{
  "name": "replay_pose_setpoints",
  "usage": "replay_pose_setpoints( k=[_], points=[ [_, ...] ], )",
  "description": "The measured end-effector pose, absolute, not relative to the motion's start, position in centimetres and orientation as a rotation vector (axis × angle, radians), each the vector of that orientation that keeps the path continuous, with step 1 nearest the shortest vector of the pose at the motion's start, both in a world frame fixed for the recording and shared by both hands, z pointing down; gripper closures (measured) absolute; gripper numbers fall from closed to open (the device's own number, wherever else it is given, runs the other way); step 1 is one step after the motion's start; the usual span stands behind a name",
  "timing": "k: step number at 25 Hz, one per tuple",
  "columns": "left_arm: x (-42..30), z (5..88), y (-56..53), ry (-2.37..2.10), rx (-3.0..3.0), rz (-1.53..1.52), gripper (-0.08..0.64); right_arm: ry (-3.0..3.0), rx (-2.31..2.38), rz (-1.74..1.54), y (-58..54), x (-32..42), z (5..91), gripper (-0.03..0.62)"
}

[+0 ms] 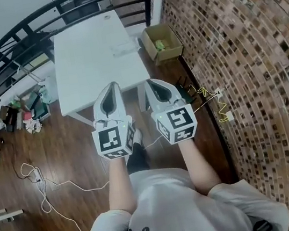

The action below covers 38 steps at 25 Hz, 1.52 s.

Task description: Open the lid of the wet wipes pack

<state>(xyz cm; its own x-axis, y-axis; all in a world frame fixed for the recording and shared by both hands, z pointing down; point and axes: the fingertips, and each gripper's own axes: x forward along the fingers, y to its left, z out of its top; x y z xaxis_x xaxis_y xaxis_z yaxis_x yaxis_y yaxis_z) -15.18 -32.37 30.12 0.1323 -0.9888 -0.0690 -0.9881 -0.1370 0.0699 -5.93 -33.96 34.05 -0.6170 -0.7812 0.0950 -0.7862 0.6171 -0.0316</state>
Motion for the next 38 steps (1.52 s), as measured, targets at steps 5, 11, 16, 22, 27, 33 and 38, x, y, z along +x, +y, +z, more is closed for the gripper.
replay_pose_setpoints(
  k=[5,11,16,22,27,33,38],
  points=[
    [-20.8,30.2,-42.4,-2.063,2.343,-0.092,0.543,-2.759,1.332,0.246,-44.5,-11.8,34.1,0.604],
    [-27.0,32.5,-50.1,-2.081,2.299,-0.117,0.543,-2.713,1.348,0.245,-52.3,-16.8,35.4,0.604],
    [-26.6,37.1,-54.6,-1.977,2.268,-0.024,0.543,-2.628,1.382,0.306,-55.3,-15.9,38.6,0.604],
    [-25.0,43.2,-61.4,-1.917,2.207,0.109,0.543,-2.577,1.347,0.367,-61.0,-14.1,43.2,0.604],
    [-25.0,48.7,-65.3,-1.891,2.088,0.214,0.543,-2.526,1.163,0.27,-64.8,-14.1,48.0,0.604],
    [-24.6,54.9,-69.4,-1.807,1.996,0.301,0.543,-2.459,0.817,-0.017,-68.6,-15.0,52.8,0.604],
    [-24.8,58.9,-72.5,-1.745,2.0,0.379,0.543,-2.399,0.531,-0.196,-71.2,-16.4,55.9,0.604]
  ],
)
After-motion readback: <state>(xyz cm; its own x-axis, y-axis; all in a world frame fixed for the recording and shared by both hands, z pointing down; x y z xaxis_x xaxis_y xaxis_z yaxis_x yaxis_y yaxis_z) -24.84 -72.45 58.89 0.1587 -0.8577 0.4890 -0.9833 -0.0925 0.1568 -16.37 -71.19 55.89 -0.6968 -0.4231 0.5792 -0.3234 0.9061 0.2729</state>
